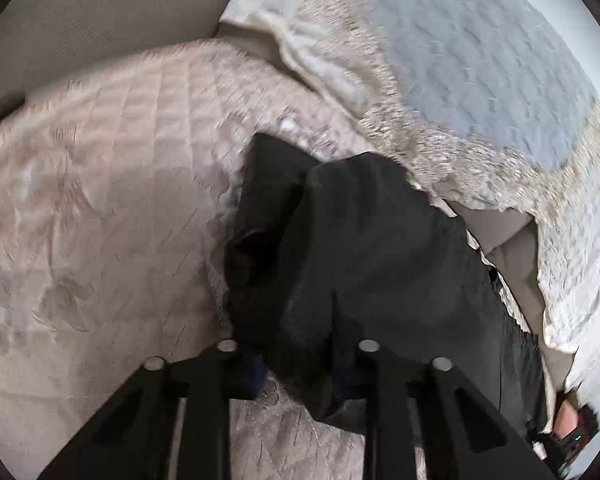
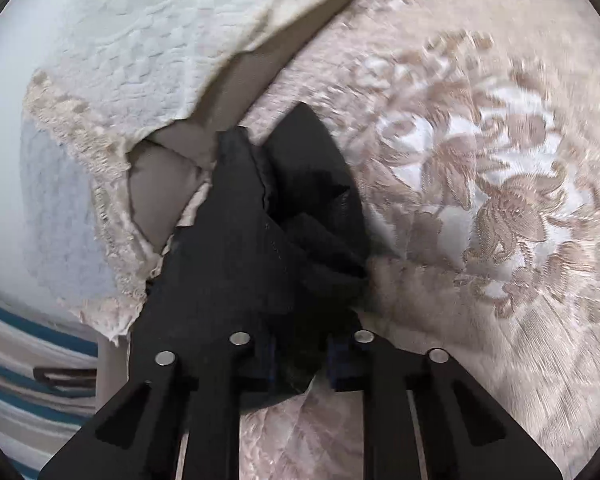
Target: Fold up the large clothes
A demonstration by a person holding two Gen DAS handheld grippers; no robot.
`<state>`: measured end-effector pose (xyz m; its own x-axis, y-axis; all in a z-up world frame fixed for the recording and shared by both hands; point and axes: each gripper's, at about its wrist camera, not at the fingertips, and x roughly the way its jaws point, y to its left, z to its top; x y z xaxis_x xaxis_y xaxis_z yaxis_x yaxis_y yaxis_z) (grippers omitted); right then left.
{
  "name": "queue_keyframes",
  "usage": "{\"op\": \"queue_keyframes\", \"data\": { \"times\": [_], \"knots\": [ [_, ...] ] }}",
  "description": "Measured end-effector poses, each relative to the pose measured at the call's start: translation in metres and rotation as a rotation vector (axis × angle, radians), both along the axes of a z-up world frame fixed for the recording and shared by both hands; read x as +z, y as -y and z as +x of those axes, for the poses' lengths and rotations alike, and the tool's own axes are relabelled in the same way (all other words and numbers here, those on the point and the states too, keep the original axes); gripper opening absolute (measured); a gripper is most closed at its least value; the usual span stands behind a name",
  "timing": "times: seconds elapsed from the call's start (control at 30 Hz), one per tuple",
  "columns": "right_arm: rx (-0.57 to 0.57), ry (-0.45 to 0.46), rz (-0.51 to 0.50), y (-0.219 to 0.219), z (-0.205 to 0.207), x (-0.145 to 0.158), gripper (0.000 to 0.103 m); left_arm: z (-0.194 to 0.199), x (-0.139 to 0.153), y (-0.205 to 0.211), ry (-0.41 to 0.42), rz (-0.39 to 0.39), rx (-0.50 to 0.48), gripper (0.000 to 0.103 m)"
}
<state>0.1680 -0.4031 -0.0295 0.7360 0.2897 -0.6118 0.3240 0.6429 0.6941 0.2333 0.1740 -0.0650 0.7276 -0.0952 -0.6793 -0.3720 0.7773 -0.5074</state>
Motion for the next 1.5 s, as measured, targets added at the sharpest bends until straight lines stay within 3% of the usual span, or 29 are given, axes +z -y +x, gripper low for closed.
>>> {"op": "queue_keyframes", "data": {
  "times": [0.1,0.27,0.43,0.57,0.7,0.83,0.97,1.07,1.1,1.2,1.33,1.4,1.5],
  "knots": [
    [0.01,0.029,-0.001,-0.002,-0.021,0.011,0.015,-0.016,0.018,0.005,0.033,0.037,-0.031,0.019],
    [0.005,0.017,0.014,-0.001,-0.078,0.012,0.015,-0.072,0.027,0.006,0.065,0.007,-0.064,0.018],
    [-0.012,-0.041,-0.002,0.0,-0.154,0.0,0.015,-0.142,0.011,0.01,0.028,0.009,-0.099,0.018],
    [-0.027,-0.08,-0.027,0.001,-0.187,-0.01,0.017,-0.173,-0.005,0.014,-0.014,0.006,-0.124,0.019],
    [-0.024,-0.143,-0.048,0.004,-0.185,-0.02,0.035,-0.176,-0.009,0.014,-0.049,0.003,-0.151,0.024],
    [-0.031,-0.111,-0.221,-0.002,-0.197,0.013,0.055,-0.187,0.017,0.018,-0.044,0.069,-0.179,0.031],
    [-0.045,-0.062,-0.38,-0.009,-0.202,0.043,0.056,-0.198,0.046,0.027,-0.003,0.195,-0.173,0.046],
    [-0.015,-0.018,-0.453,-0.016,-0.183,0.055,0.057,-0.19,0.069,0.033,0.069,0.256,-0.187,0.052],
    [0.003,-0.011,-0.469,-0.018,-0.175,0.055,0.057,-0.183,0.074,0.035,0.088,0.27,-0.198,0.058],
    [0.09,-0.002,-0.518,-0.023,-0.133,0.047,0.057,-0.143,0.075,0.037,0.108,0.292,-0.224,0.064],
    [0.142,-0.115,-0.576,-0.015,-0.071,0.024,0.058,-0.065,0.041,0.033,-0.024,0.202,-0.257,0.064],
    [0.199,-0.137,-0.556,-0.014,-0.048,0.017,0.06,-0.035,0.021,0.032,-0.128,0.191,-0.22,0.064],
    [0.243,-0.183,-0.557,-0.013,-0.023,0.006,0.059,-0.011,0.007,0.037,-0.148,0.205,-0.231,0.063]
  ]
}}
